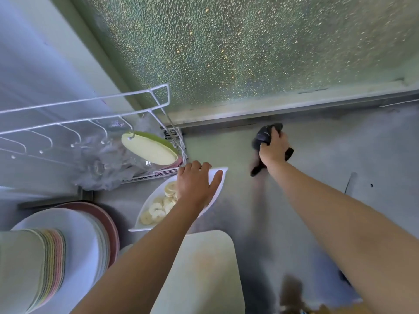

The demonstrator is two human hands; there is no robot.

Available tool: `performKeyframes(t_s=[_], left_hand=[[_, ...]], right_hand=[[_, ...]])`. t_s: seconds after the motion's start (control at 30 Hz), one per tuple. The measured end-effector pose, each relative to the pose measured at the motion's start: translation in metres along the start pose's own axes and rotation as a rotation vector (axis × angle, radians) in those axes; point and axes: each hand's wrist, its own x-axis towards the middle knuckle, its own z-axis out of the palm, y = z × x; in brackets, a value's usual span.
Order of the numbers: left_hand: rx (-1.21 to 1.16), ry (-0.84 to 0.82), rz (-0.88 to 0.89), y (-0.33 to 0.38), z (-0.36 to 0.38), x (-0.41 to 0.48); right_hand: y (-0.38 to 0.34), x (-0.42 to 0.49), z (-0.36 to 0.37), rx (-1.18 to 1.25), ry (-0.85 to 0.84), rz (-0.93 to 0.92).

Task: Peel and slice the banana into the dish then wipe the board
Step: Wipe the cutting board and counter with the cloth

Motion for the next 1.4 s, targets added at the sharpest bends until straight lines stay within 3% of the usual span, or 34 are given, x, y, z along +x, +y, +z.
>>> performKeyframes(t_s=[0.2,0.33,0.4,0.7,0.9,1.17,1.4], left_hand=[[-0.073,0.030,-0.009,-0.004,0.005,-0.001],[-0.075,-0.035,-0.003,-0.004,0.000,-0.003],[-0.082,-0.028,0.018,-0.006,-0.001,-0.005],[-0.066,0.210,0.135,-0.001,-0.005,-0.040],[-0.170,0.160,0.154,-0.006,0.003,-0.091],[-0.175,-0.029,0.122,-0.021,0.022,-0.179],[-0.147,-0.063,0.135,-0.035,0.042,-0.247]], right_hand=[[-0.019,-0.011,0.026,0.027,-0.292,-0.372],[-0.014,-0.032,0.016,0.012,-0.519,-0.441],[-0.008,-0.044,0.009,0.024,-0.551,-0.431],[0.035,-0.092,-0.016,-0.016,-0.508,-0.223],[0.059,-0.142,-0.031,-0.050,-0.470,-0.178],[0.111,-0.221,-0.038,-0.094,-0.361,-0.126],[0.145,-0.295,-0.043,0.035,-0.307,-0.005]])
